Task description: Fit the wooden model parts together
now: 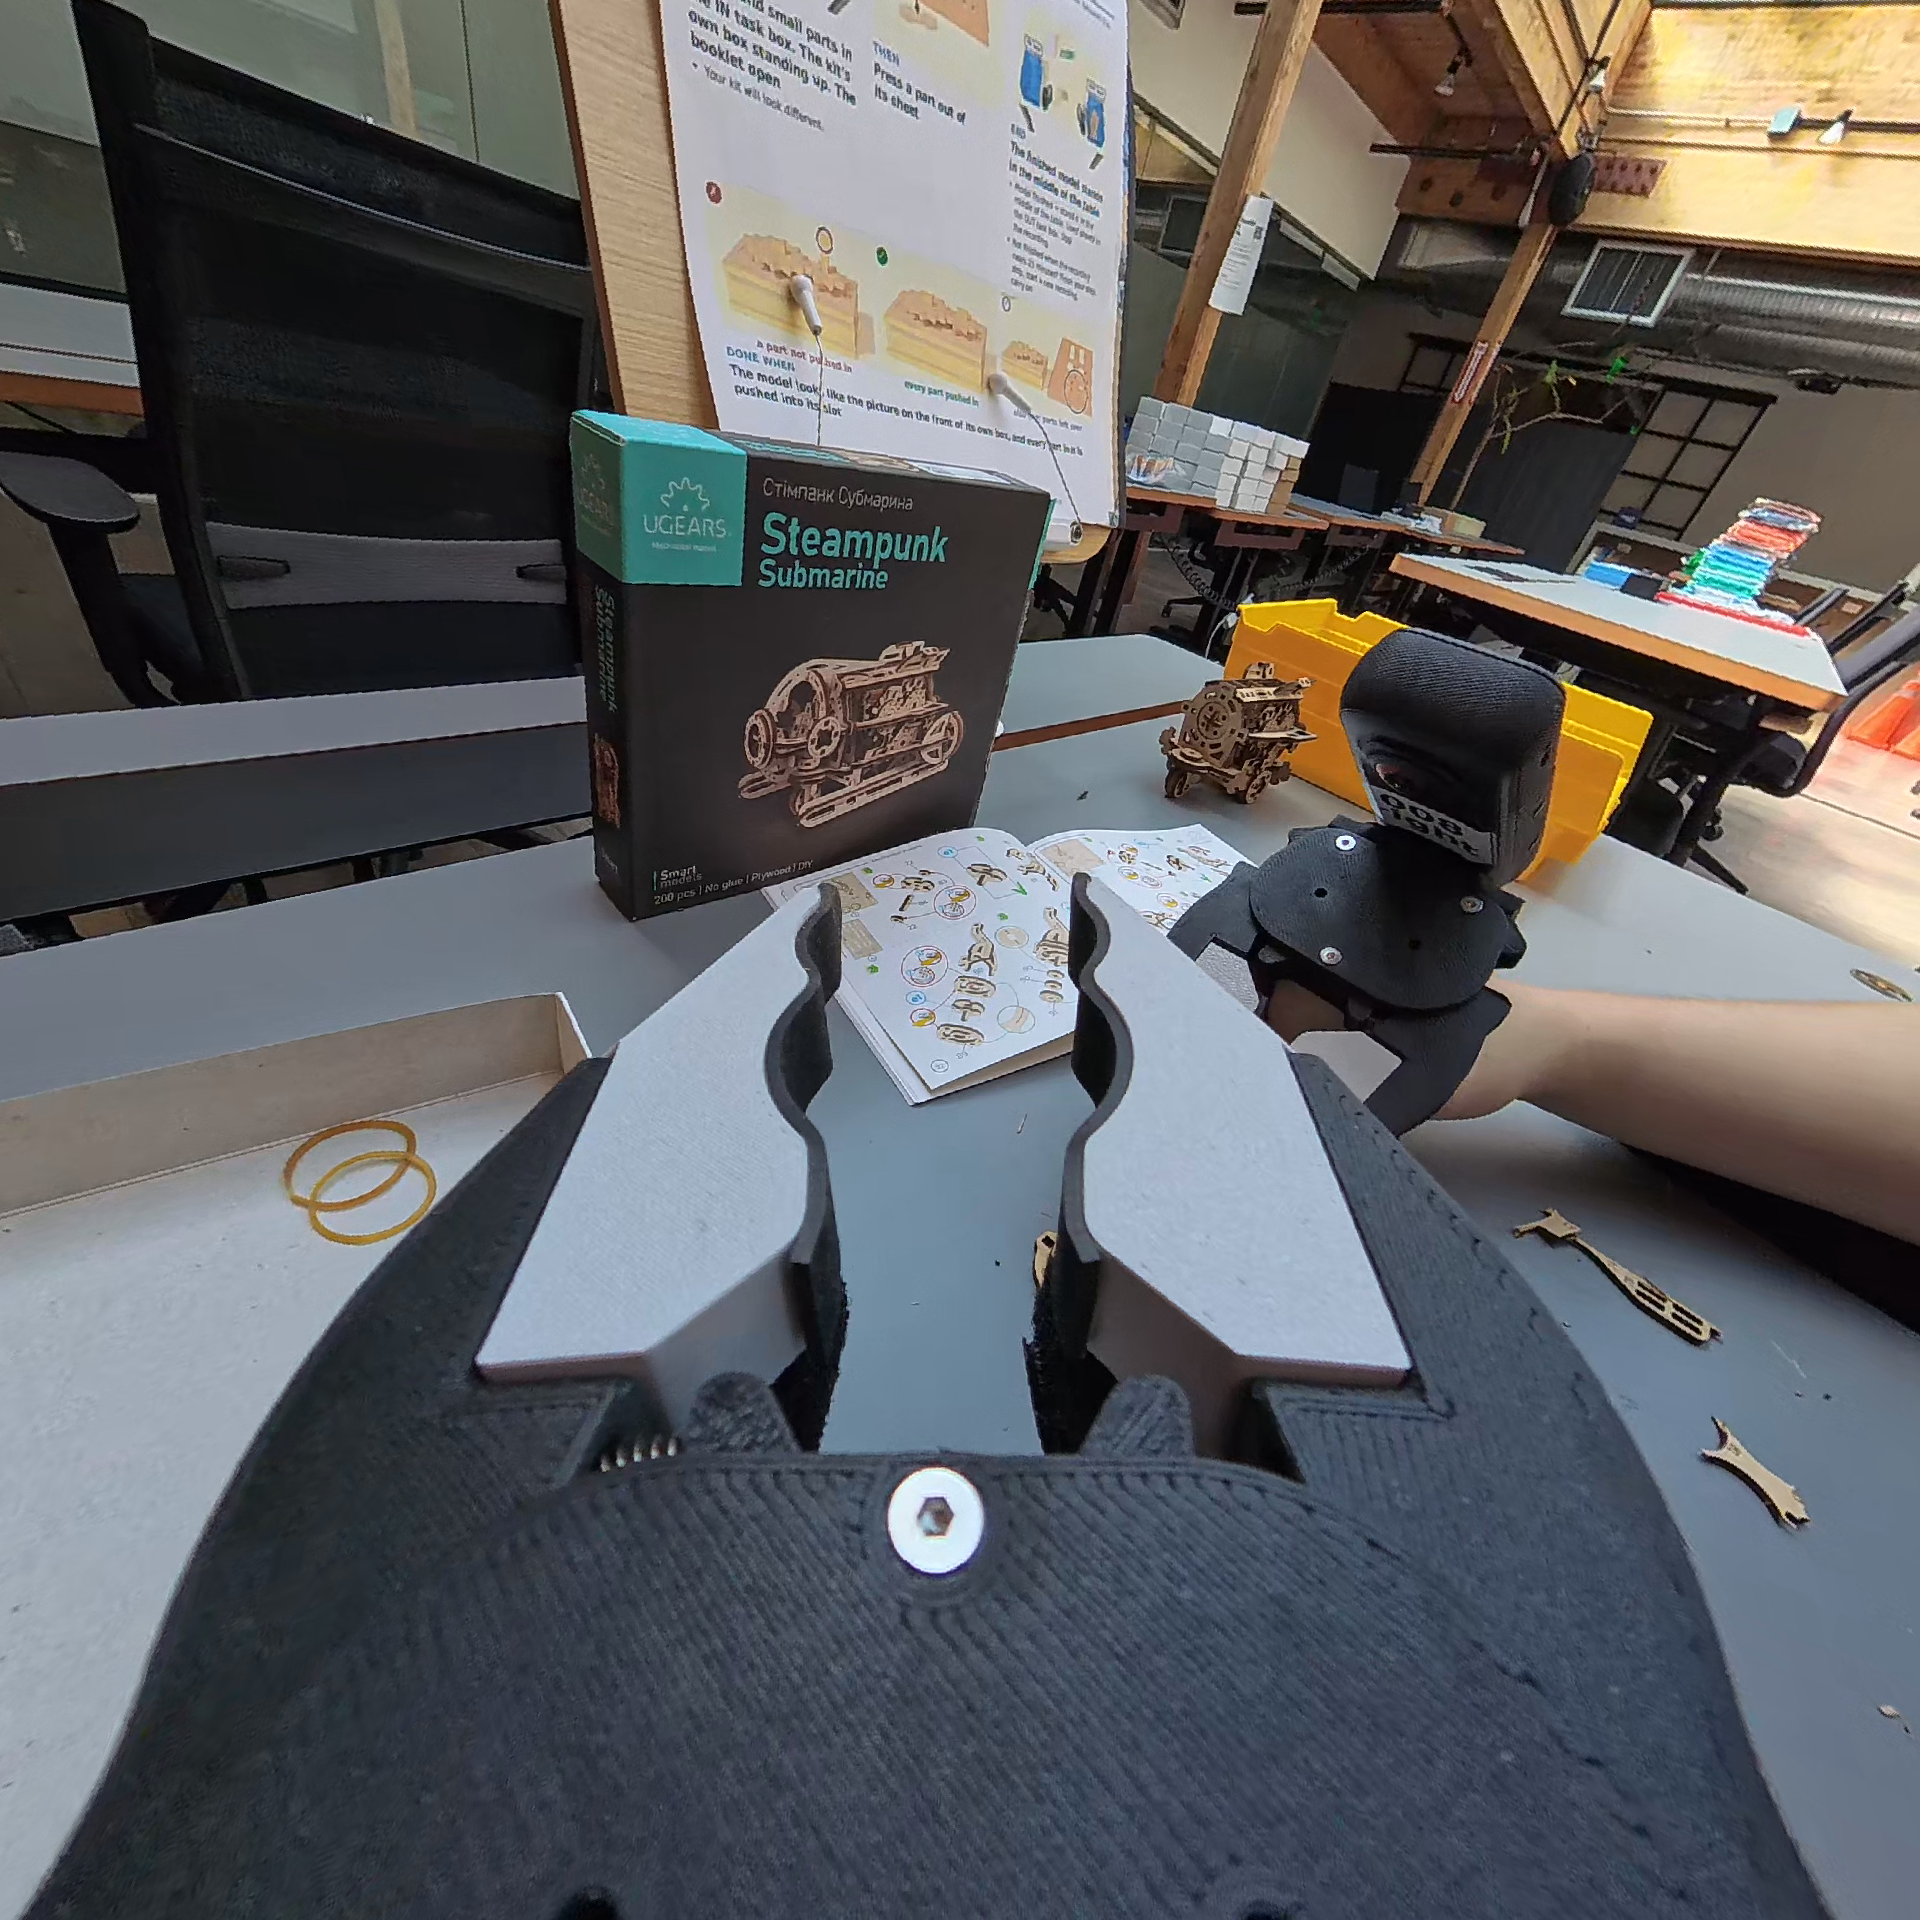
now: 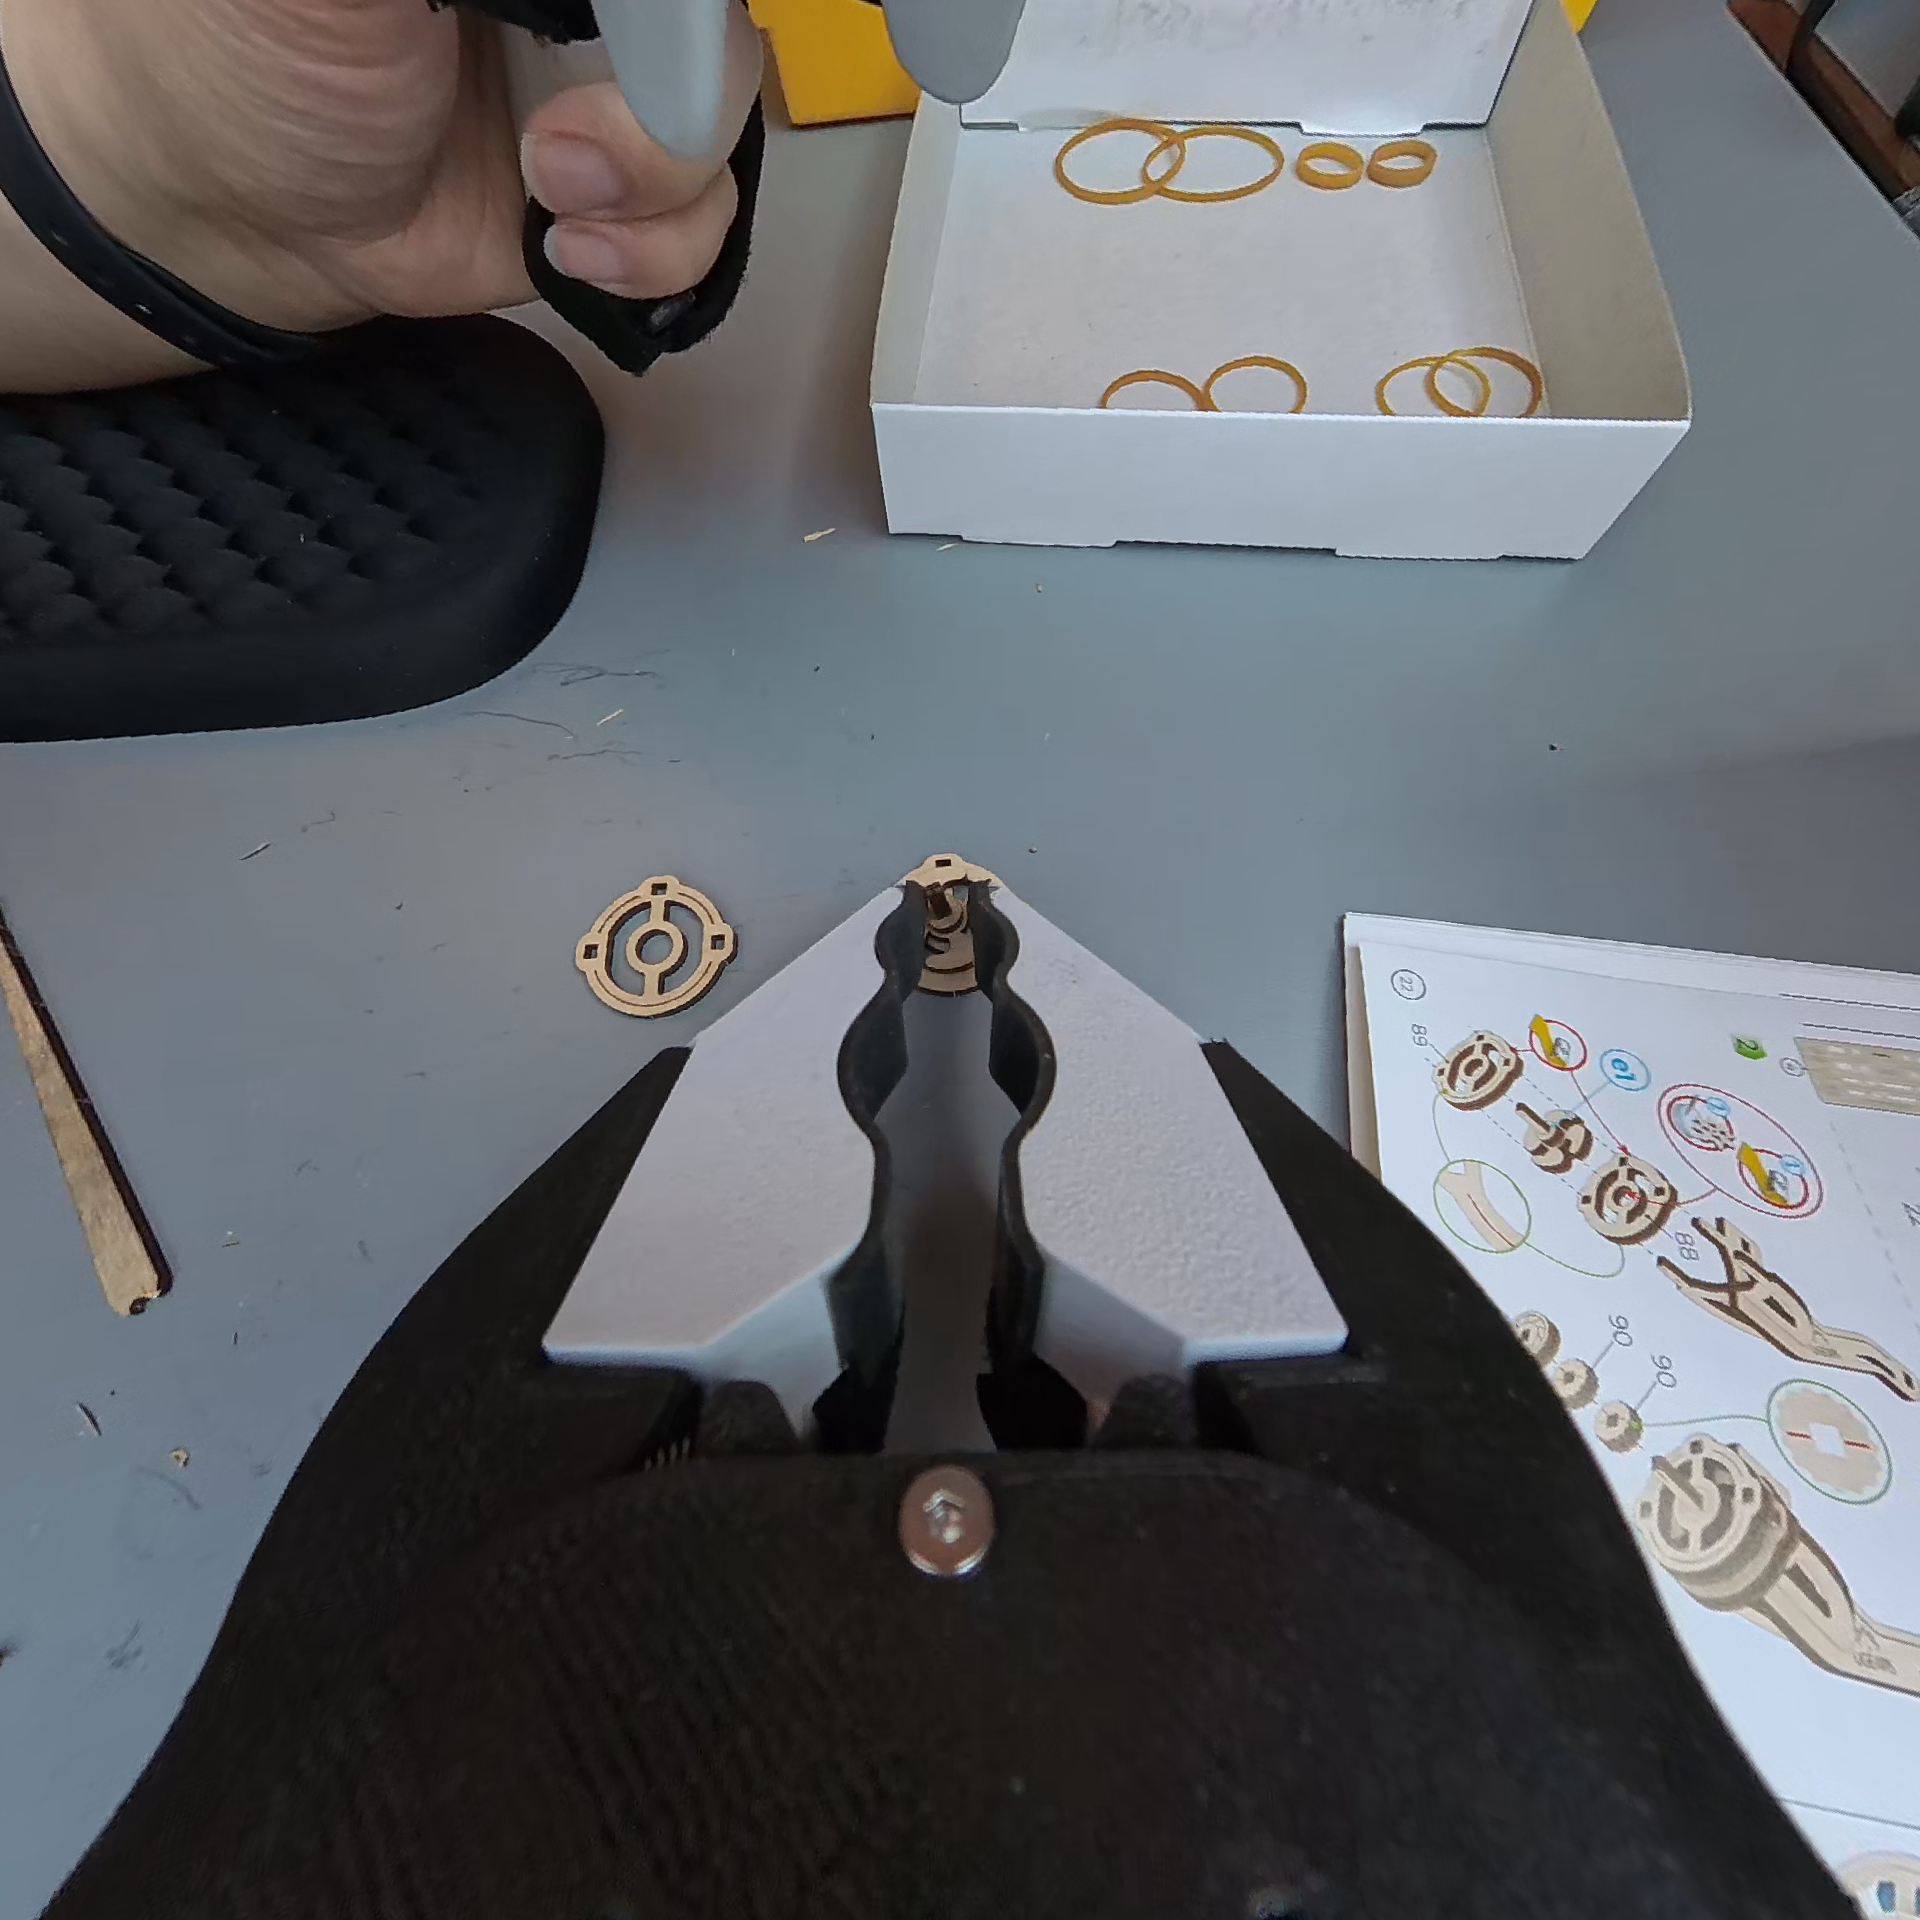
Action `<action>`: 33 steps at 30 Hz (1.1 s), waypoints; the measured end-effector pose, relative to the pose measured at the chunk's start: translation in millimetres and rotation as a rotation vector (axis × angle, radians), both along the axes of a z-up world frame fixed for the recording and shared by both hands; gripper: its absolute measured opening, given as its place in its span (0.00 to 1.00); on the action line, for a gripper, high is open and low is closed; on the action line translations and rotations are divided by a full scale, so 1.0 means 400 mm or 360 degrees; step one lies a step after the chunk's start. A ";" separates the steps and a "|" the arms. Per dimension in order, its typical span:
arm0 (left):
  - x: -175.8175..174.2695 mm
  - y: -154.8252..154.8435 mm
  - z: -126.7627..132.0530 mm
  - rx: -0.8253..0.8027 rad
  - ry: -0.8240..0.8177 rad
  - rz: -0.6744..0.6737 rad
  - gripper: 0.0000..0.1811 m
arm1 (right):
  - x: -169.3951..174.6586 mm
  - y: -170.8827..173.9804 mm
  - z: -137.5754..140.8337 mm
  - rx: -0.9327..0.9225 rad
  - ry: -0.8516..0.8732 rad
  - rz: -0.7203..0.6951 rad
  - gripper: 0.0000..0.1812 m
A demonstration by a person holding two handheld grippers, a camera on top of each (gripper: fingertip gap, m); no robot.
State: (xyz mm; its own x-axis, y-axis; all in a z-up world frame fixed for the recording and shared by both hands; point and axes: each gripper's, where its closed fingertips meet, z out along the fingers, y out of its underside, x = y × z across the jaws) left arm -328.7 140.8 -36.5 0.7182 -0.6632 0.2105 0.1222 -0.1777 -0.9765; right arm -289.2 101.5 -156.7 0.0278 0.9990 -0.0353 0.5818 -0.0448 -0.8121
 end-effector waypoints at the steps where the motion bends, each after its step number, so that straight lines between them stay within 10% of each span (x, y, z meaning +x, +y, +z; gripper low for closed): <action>1: 0.000 0.000 -0.001 -0.0002 0.0000 -0.0001 0.23 | 0.000 -0.003 -0.001 -0.0009 -0.0002 0.0010 0.04; 19: 0.002 -0.001 -0.001 -0.0006 0.0000 -0.0007 0.23 | -0.001 -0.003 -0.006 -0.0004 -0.0060 0.0028 0.08; 23: -0.002 -0.001 0.002 -0.0002 -0.0011 -0.0001 0.23 | 0.011 -0.001 0.103 0.0066 0.0167 0.0029 0.13; 33: -0.010 0.002 0.006 0.0001 -0.0028 0.0012 0.23 | 0.277 0.094 0.201 0.0637 0.0407 -0.0483 0.16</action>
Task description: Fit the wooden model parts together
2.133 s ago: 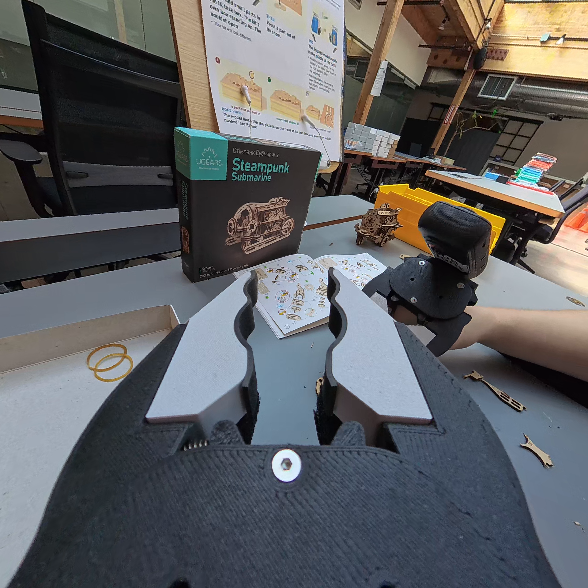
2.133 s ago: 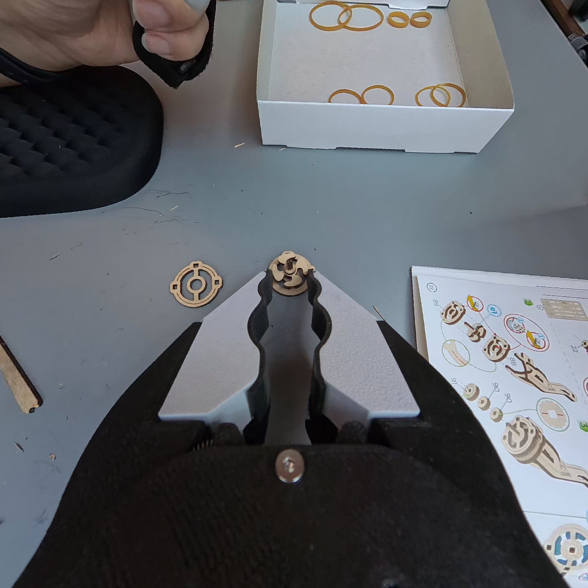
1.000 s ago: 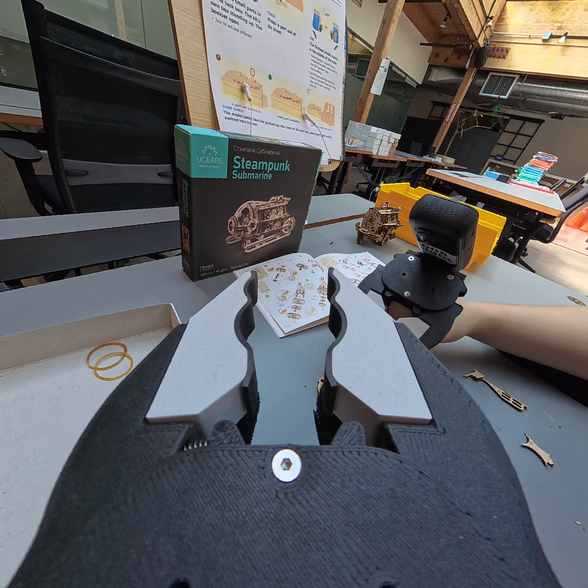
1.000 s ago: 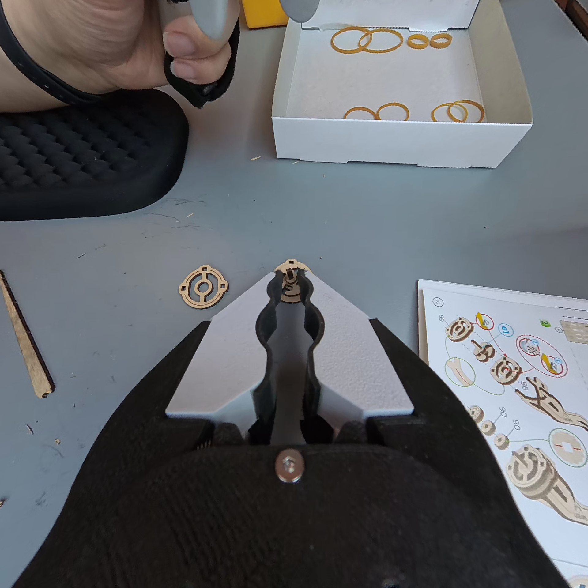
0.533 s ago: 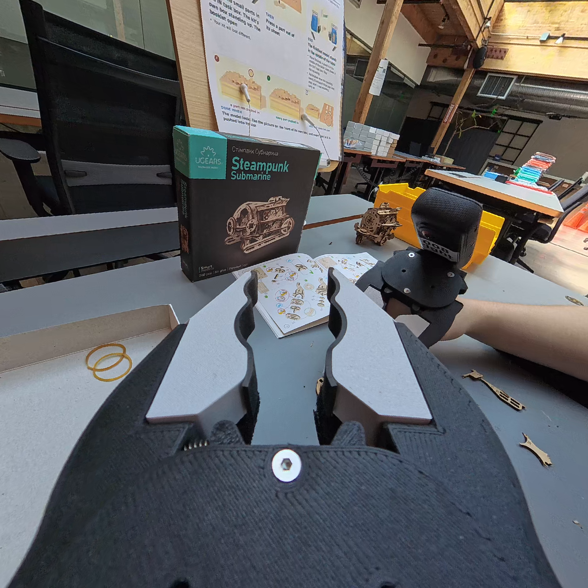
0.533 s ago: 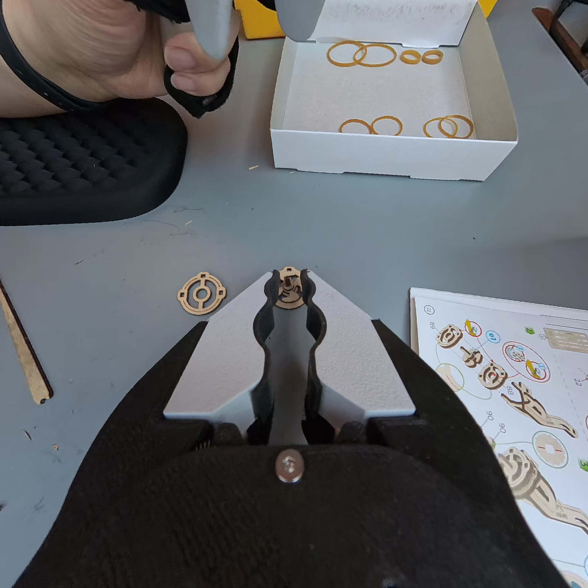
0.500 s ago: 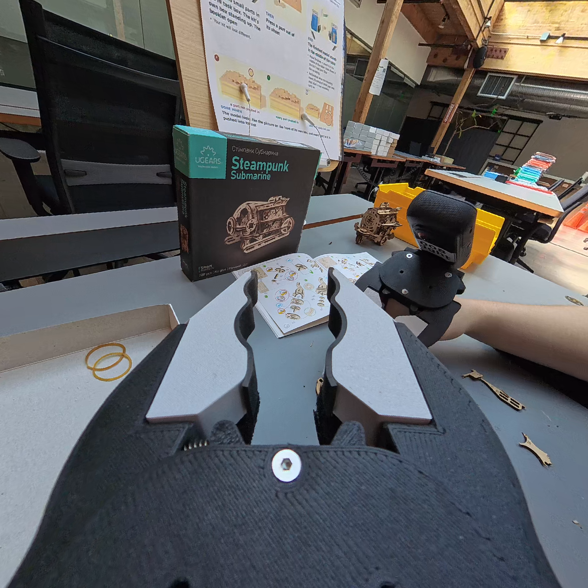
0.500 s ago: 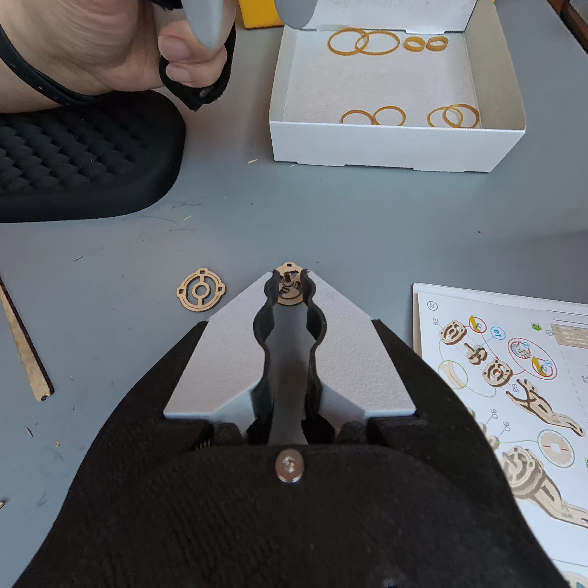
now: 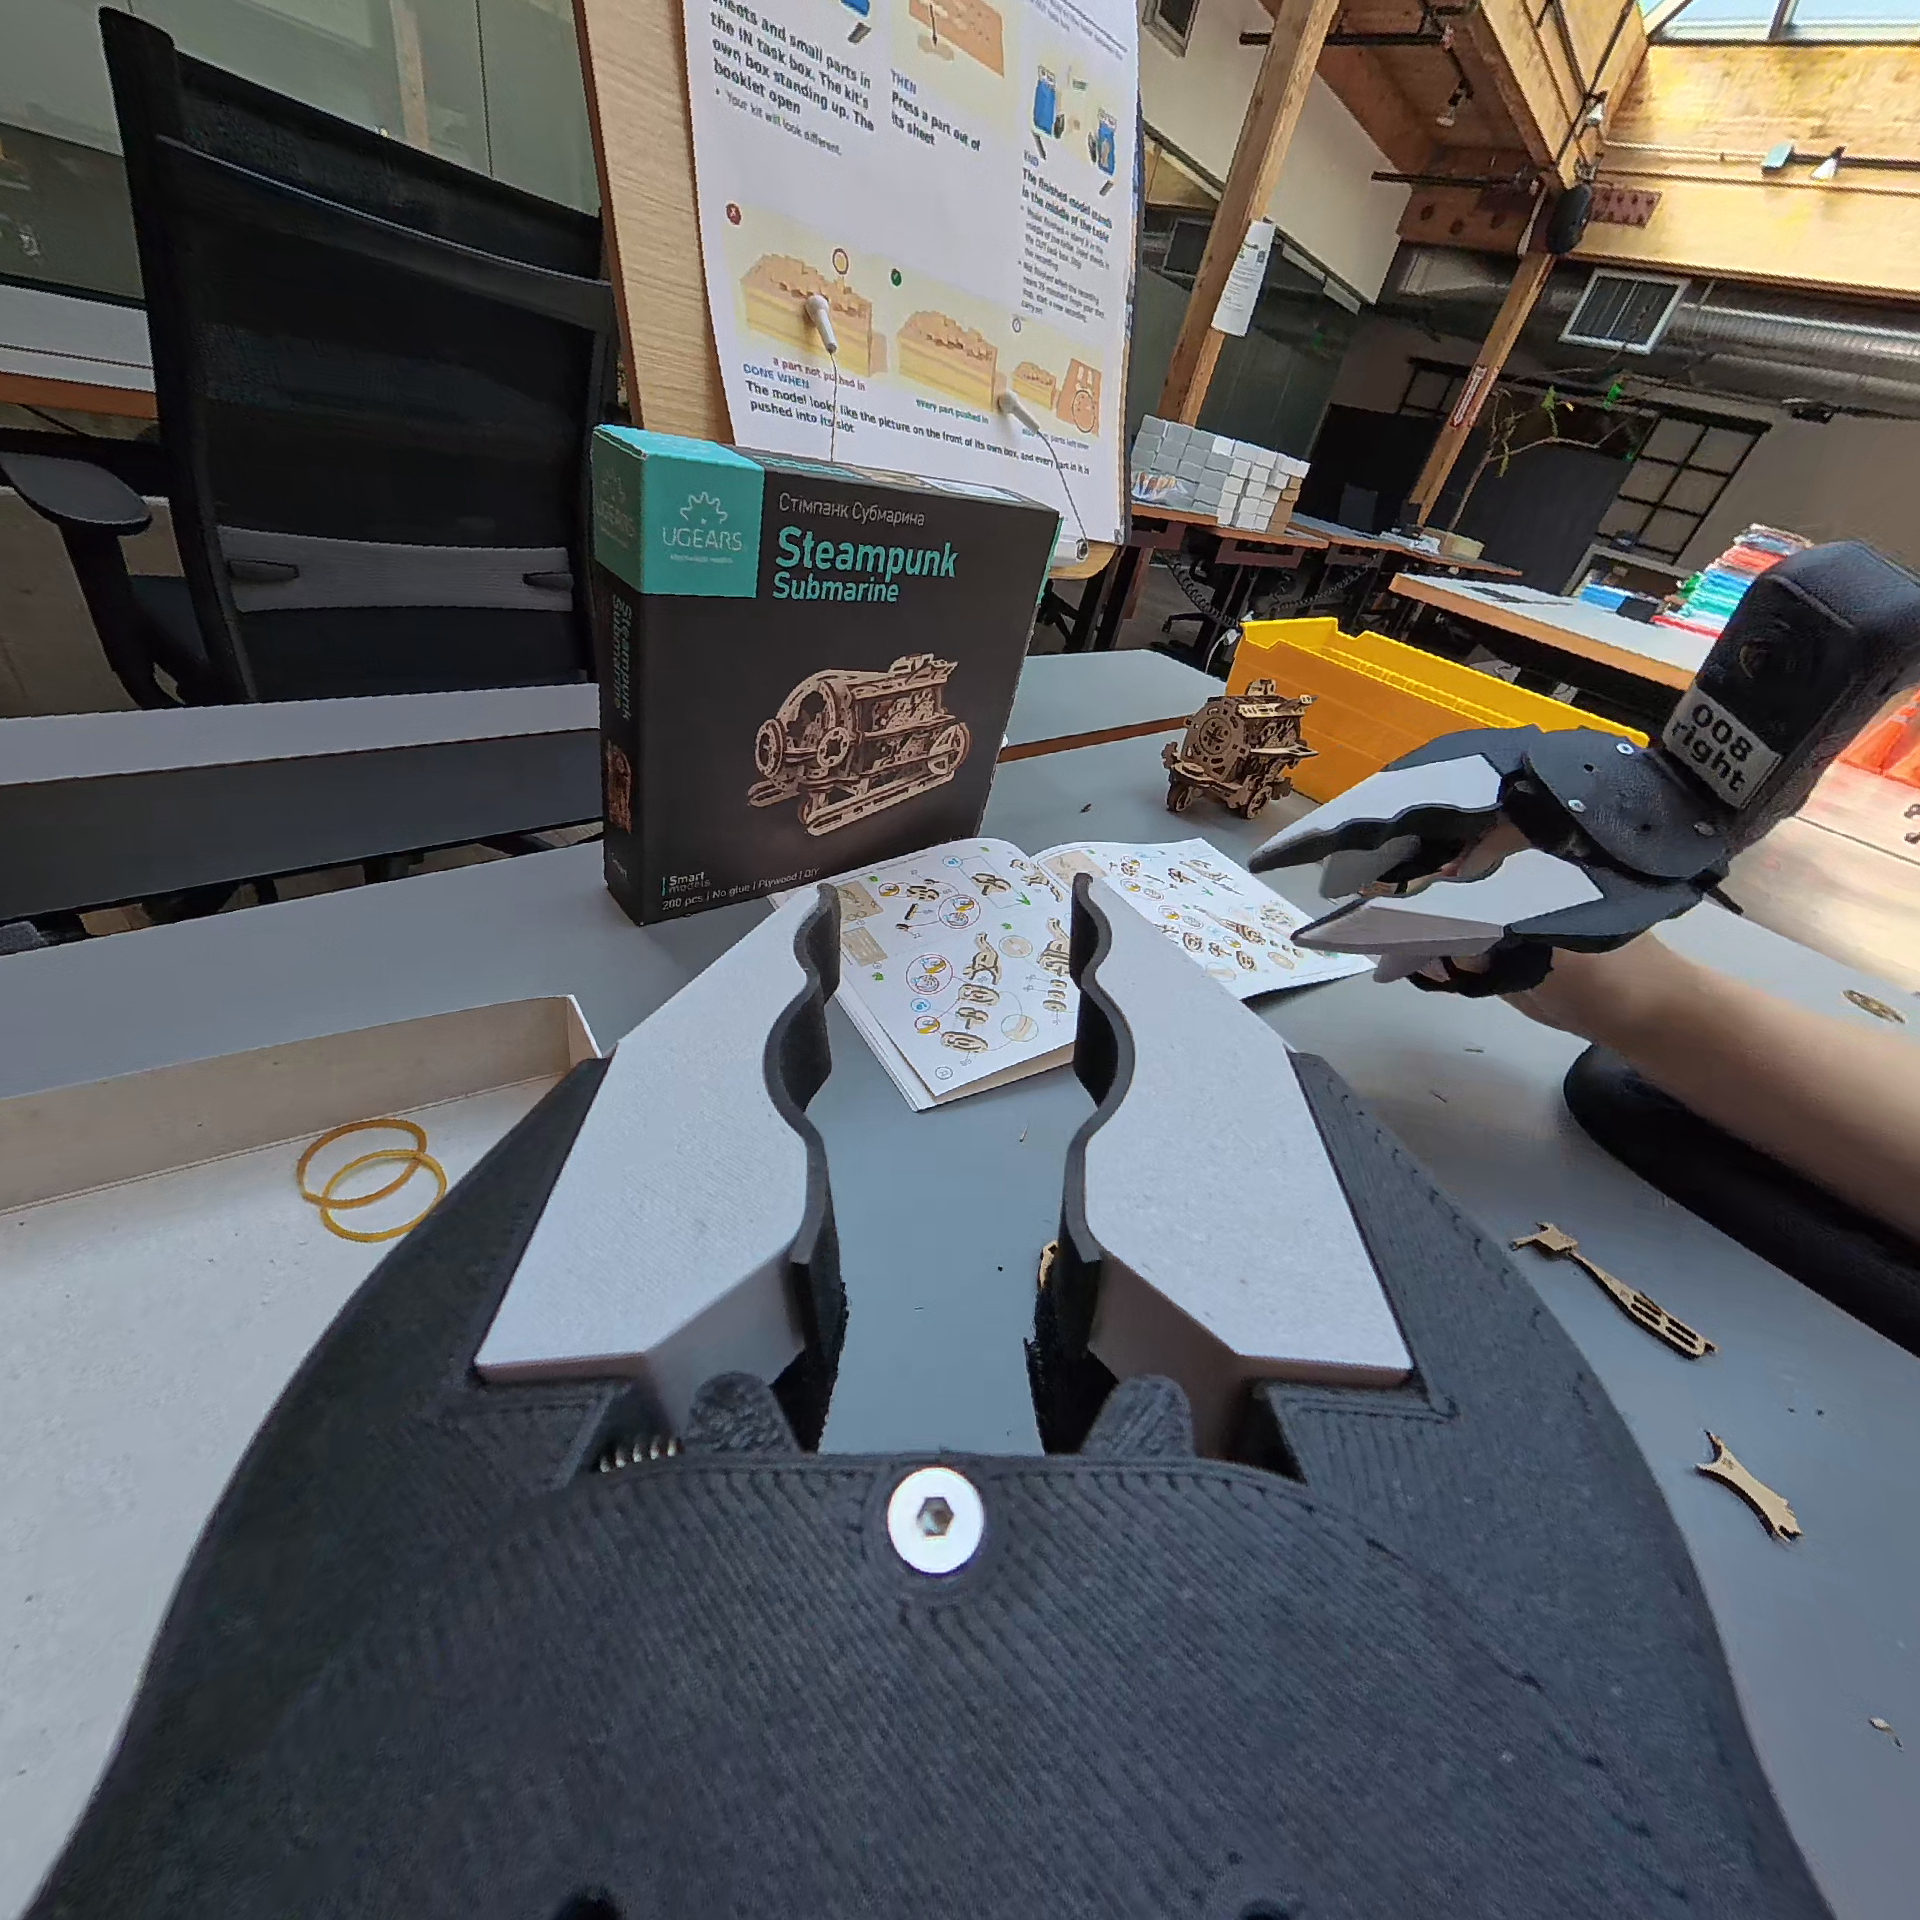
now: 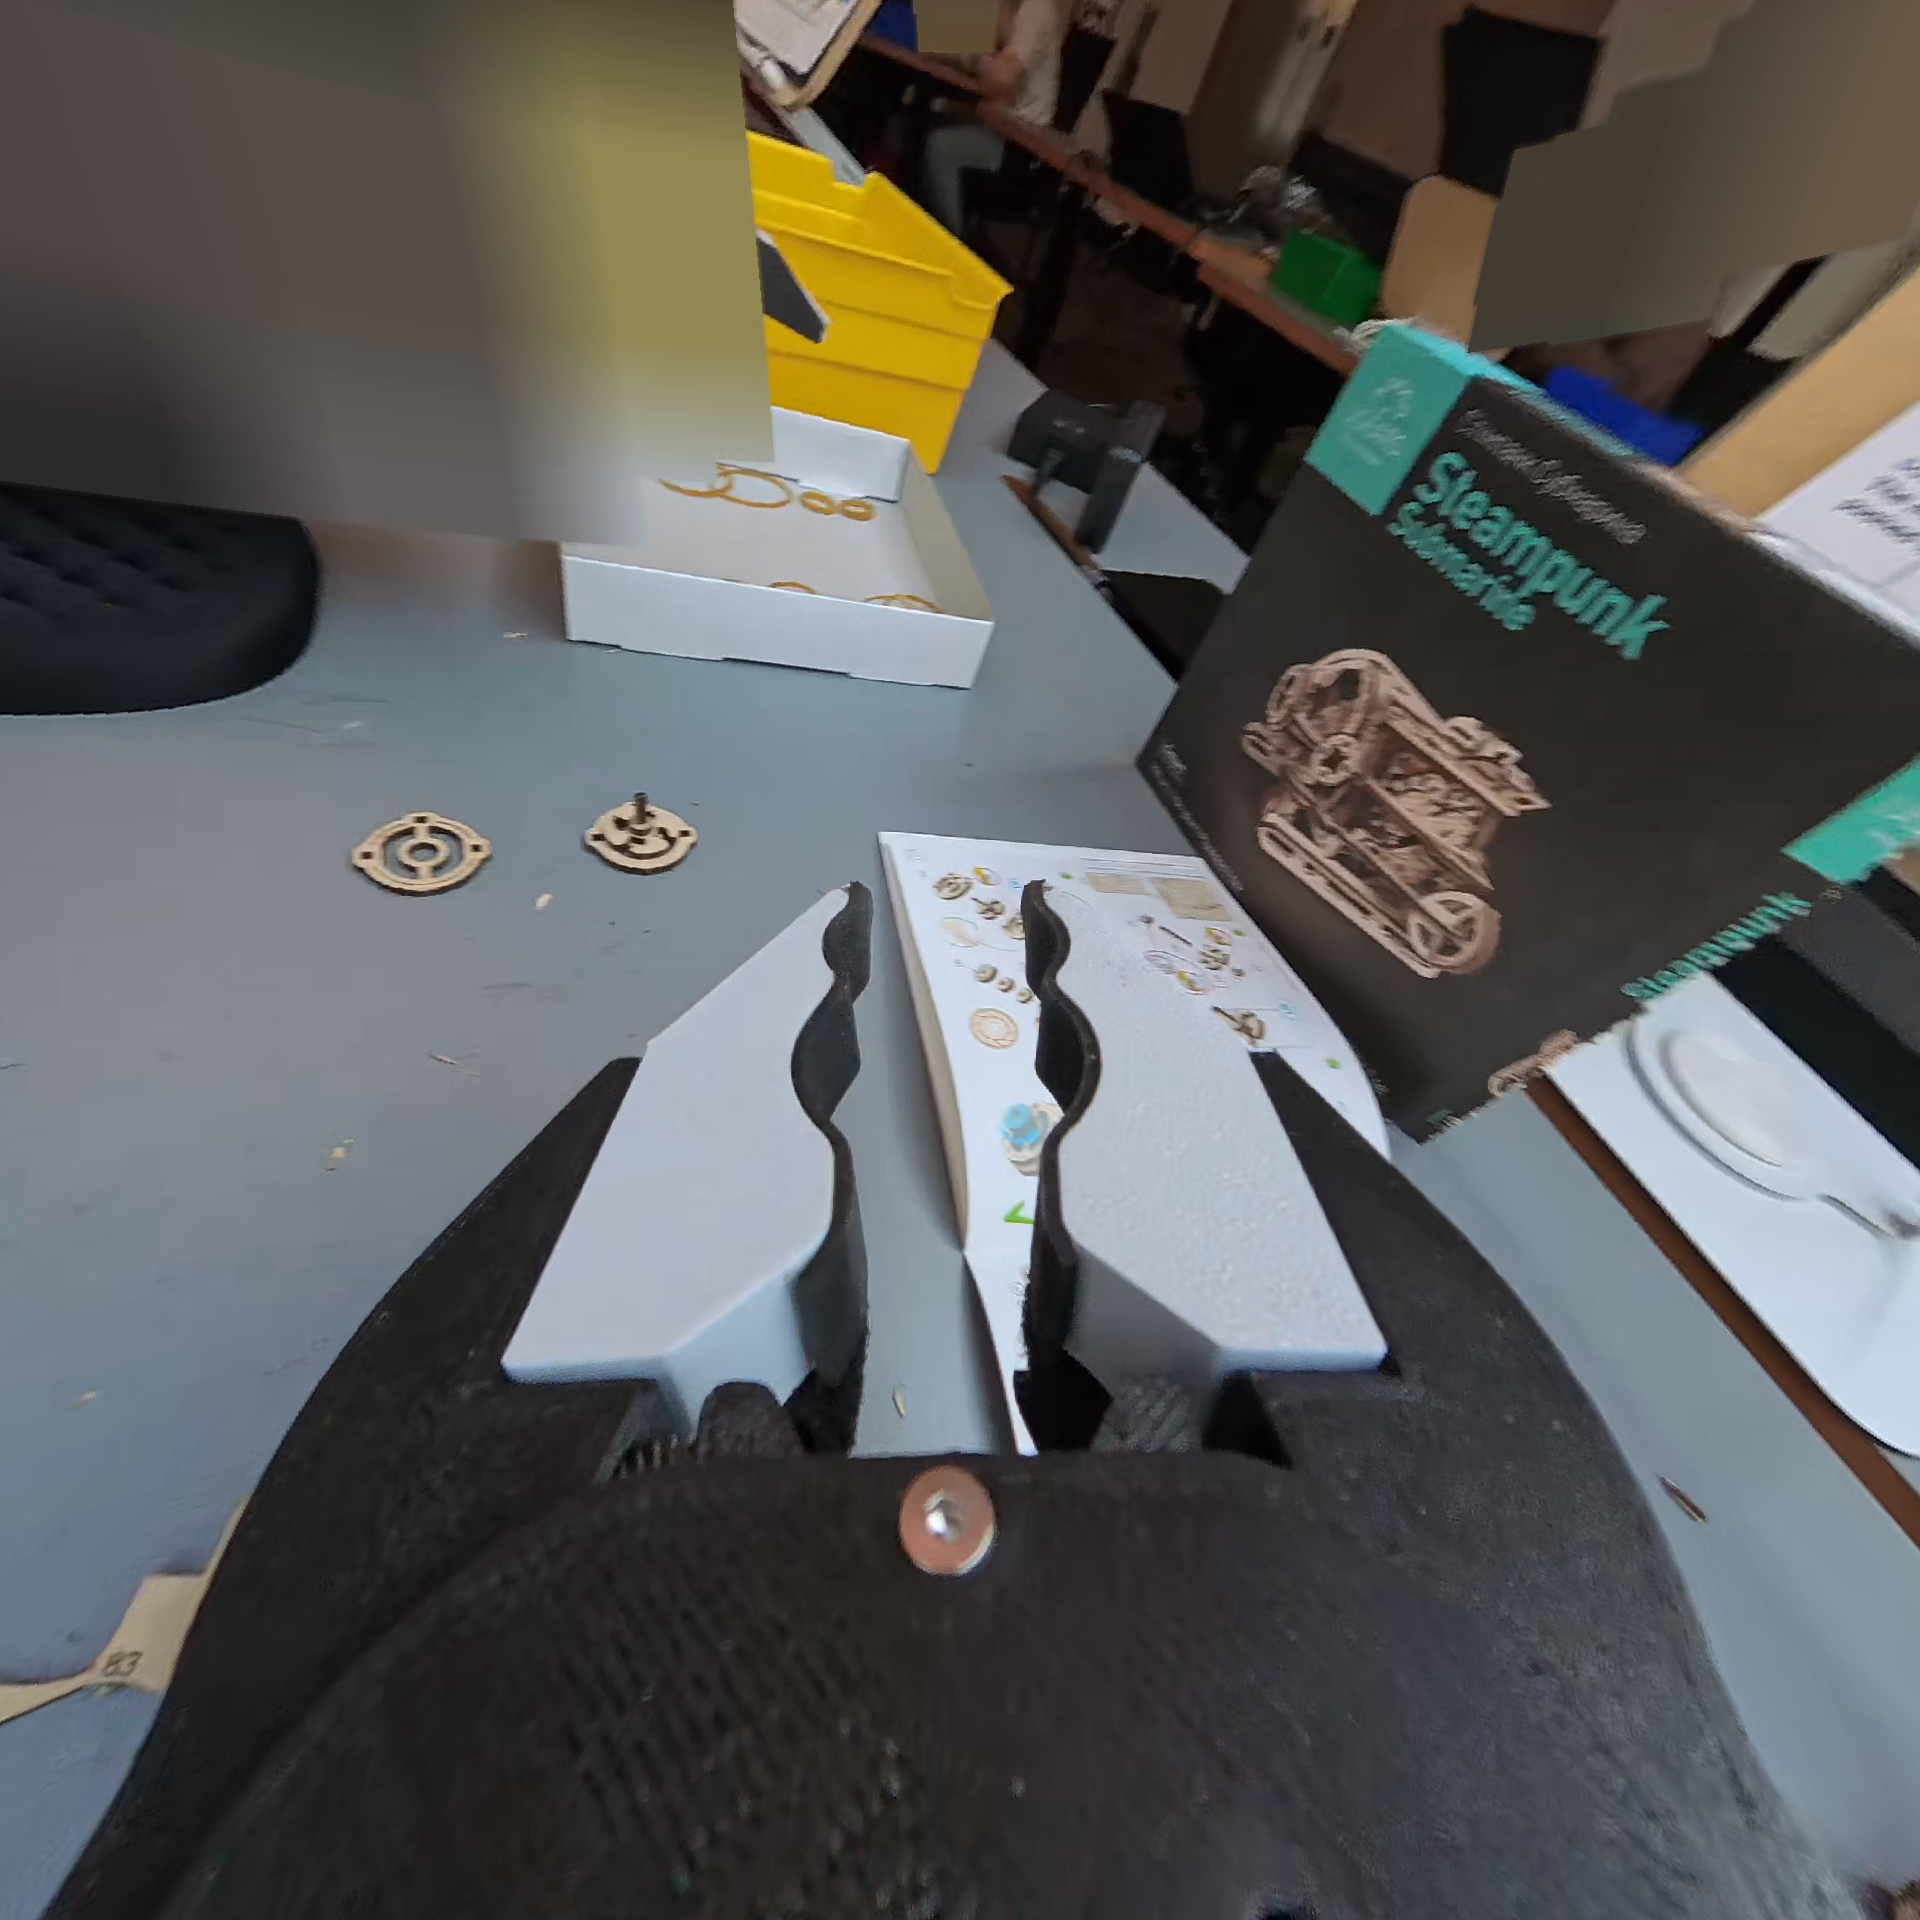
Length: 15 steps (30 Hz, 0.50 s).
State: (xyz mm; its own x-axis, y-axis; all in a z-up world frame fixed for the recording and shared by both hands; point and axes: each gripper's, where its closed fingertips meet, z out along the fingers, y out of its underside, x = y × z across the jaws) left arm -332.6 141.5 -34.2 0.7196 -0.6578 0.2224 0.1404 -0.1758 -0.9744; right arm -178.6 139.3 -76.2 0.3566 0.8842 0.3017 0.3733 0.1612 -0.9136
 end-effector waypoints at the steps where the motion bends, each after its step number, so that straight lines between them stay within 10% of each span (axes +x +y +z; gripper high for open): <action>1: 0.000 0.000 0.001 0.0002 -0.0002 0.0000 0.23 | 0.018 0.010 0.010 0.0058 0.0034 -0.0067 0.15; 15: -0.002 -0.005 0.012 0.0037 0.0000 0.0009 0.23 | 0.078 0.083 0.030 0.0088 0.0202 -0.0358 0.14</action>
